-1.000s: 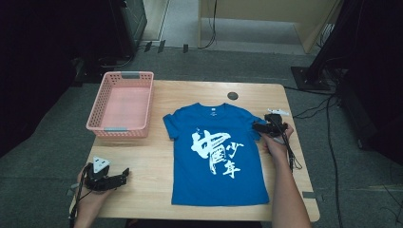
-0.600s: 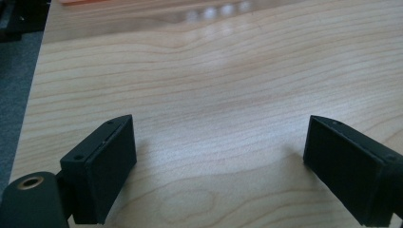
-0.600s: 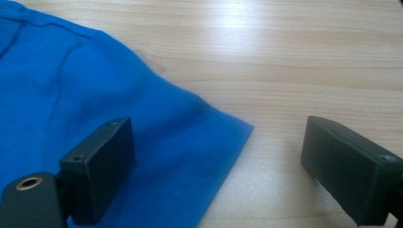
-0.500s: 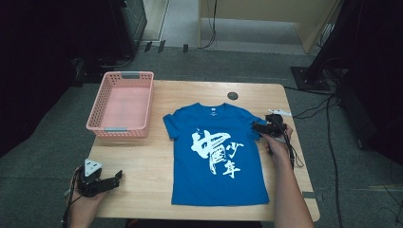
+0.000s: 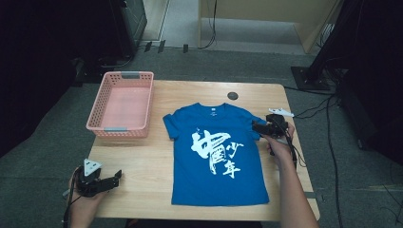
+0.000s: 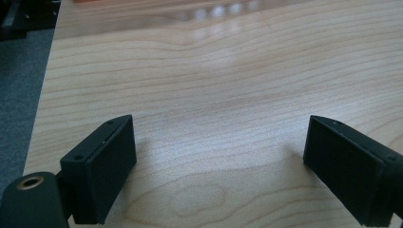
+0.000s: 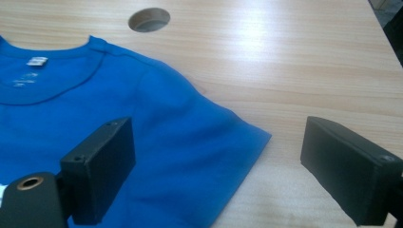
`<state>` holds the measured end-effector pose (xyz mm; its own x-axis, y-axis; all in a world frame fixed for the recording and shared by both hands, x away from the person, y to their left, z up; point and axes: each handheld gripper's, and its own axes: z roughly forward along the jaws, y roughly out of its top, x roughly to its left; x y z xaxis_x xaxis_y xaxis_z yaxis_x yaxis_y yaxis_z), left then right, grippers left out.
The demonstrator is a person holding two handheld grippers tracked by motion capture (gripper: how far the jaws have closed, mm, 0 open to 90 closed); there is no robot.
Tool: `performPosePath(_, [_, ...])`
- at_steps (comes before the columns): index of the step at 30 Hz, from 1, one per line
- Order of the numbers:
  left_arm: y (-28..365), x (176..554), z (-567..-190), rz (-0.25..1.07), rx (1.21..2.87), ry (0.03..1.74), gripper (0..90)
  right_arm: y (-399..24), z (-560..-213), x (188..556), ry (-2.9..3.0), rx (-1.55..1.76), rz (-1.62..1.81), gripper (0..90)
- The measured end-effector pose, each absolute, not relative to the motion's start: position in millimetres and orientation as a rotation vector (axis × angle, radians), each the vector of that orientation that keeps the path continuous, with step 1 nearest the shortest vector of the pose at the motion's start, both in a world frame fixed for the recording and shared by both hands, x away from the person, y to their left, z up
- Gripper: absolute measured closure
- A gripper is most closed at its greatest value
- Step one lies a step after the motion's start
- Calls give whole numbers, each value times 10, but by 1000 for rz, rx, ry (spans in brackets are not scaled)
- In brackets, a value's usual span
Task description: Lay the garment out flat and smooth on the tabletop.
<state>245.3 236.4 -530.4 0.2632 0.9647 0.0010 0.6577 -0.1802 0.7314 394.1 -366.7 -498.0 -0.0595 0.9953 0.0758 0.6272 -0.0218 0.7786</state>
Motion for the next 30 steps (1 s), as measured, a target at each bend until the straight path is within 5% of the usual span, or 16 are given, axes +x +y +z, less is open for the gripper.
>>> performPosePath(30, [2363, 2453, -5304, 637, 1918, 1466, 107, -3817, -4819, 3343, 1751, 1650, 942, 115])
